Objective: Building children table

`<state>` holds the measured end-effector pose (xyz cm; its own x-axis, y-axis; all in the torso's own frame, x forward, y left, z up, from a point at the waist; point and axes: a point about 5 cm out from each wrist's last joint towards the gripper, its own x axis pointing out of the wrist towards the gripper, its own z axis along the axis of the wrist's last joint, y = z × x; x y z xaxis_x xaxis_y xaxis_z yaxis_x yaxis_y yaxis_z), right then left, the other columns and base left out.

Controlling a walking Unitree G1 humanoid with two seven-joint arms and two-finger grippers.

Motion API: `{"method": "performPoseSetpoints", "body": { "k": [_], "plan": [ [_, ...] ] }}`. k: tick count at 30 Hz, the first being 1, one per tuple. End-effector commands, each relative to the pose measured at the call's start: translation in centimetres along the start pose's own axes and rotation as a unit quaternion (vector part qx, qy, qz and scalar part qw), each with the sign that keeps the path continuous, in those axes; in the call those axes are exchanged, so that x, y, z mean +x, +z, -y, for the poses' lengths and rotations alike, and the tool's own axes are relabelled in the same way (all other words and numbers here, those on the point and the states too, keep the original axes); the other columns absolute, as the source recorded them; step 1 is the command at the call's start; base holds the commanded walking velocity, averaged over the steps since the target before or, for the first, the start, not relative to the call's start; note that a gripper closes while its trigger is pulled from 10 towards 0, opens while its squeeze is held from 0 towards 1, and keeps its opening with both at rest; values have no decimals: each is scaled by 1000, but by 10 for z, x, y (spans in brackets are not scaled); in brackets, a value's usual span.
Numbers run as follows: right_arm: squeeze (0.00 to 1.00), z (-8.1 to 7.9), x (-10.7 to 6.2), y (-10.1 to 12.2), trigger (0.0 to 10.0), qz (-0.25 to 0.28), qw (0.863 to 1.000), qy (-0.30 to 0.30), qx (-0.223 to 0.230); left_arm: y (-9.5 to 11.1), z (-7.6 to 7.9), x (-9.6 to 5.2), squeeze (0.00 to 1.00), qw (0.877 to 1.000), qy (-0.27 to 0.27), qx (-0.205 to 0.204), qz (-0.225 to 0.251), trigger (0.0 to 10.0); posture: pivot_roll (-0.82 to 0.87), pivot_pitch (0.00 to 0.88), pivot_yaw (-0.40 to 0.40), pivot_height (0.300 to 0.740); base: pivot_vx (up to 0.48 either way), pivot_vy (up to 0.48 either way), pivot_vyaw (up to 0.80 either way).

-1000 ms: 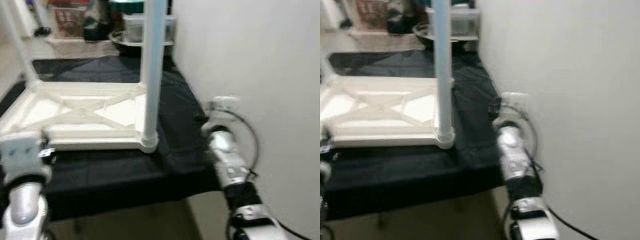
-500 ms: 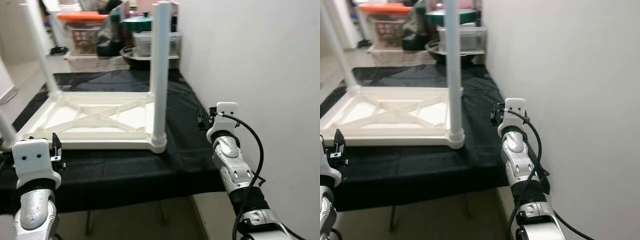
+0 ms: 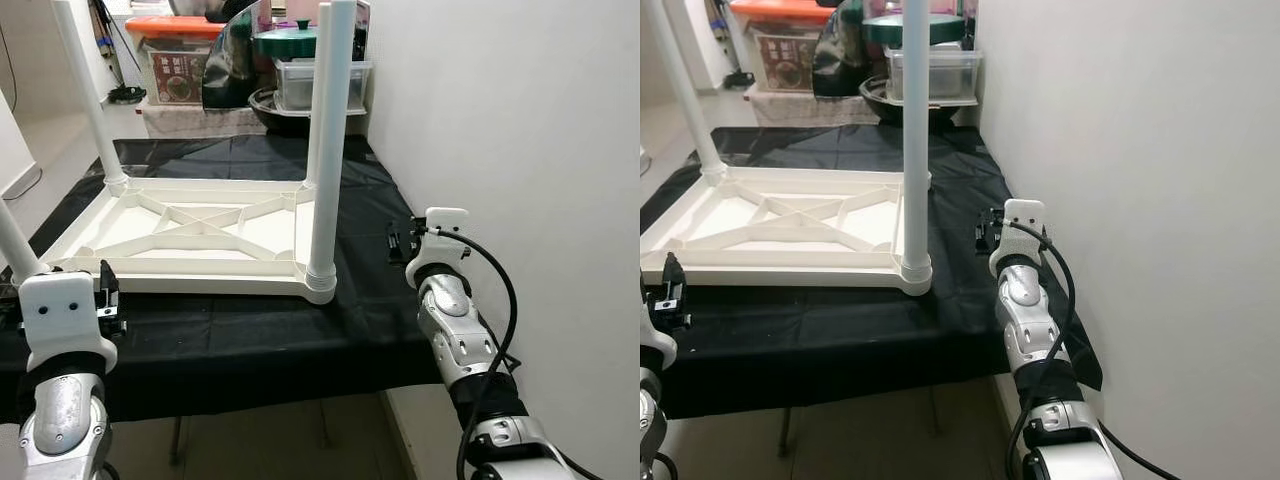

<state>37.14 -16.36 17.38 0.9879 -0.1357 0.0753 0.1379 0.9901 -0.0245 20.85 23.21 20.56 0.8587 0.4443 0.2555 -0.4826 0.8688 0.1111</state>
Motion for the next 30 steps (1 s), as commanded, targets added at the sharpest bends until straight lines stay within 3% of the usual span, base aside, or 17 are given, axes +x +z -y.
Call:
{"method": "performPoseSetpoints", "body": {
  "k": [1, 7, 25, 30],
  "plan": [
    [0, 8, 4, 6, 10000, 14, 1000, -18, 0, -8, -8, 0, 0, 1000, 10, 9, -15, 10000, 21, 14, -37, 740, 0, 0, 0],
    [0, 13, 7, 10, 10000, 19, 999, -28, -2, -11, -9, 0, 0, 1000, 10, 9, -21, 10000, 18, 13, -35, 740, 211, 0, 0],
    [0, 7, 5, 8, 10000, 20, 1000, -17, 1, -11, -5, 0, 0, 1000, 0, 4, -20, 10000, 19, 17, -36, 740, 345, 0, 0],
    [0, 8, 5, 9, 10000, 22, 1000, -18, 2, -14, -5, -1, 0, 1000, 2, -3, -31, 10000, 20, 17, -35, 740, 0, 0, 0]
  ]
}}
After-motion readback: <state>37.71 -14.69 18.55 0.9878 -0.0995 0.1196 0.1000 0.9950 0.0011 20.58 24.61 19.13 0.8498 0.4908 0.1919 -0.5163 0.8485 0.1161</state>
